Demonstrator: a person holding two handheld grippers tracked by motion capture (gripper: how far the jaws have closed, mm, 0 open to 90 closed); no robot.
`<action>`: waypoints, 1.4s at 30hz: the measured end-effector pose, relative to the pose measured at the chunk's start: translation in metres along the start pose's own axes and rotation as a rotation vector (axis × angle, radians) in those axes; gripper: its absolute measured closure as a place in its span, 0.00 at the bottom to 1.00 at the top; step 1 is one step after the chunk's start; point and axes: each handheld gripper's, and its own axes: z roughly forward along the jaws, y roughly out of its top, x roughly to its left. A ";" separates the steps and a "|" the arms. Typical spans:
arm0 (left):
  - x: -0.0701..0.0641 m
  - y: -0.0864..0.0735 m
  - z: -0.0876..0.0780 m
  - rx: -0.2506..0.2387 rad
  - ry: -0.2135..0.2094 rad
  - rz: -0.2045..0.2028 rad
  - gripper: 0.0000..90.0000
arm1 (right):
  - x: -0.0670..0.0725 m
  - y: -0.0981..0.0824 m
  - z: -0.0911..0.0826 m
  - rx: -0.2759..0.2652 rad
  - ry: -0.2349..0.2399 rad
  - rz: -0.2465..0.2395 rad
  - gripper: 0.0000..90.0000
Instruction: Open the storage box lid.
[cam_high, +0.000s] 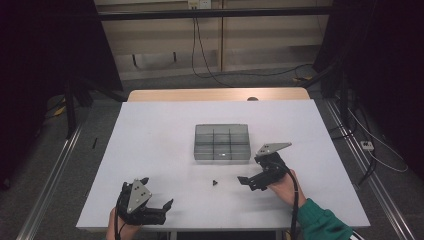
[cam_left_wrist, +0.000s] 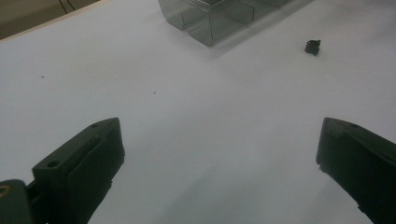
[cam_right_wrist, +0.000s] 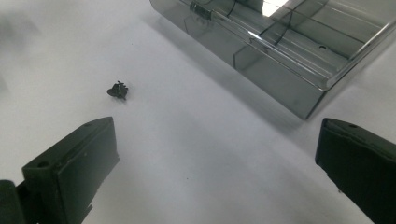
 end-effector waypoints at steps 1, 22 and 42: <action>0.000 0.000 0.000 0.000 0.000 0.001 0.01 | 0.001 0.000 0.000 -0.005 0.001 -0.001 0.00; 0.000 0.000 0.001 0.002 0.002 0.000 0.01 | 0.016 0.006 0.011 -0.058 0.020 -0.025 0.02; -0.001 0.000 0.002 0.005 0.002 0.006 0.01 | 0.029 0.011 0.027 -0.098 -0.030 -0.028 0.33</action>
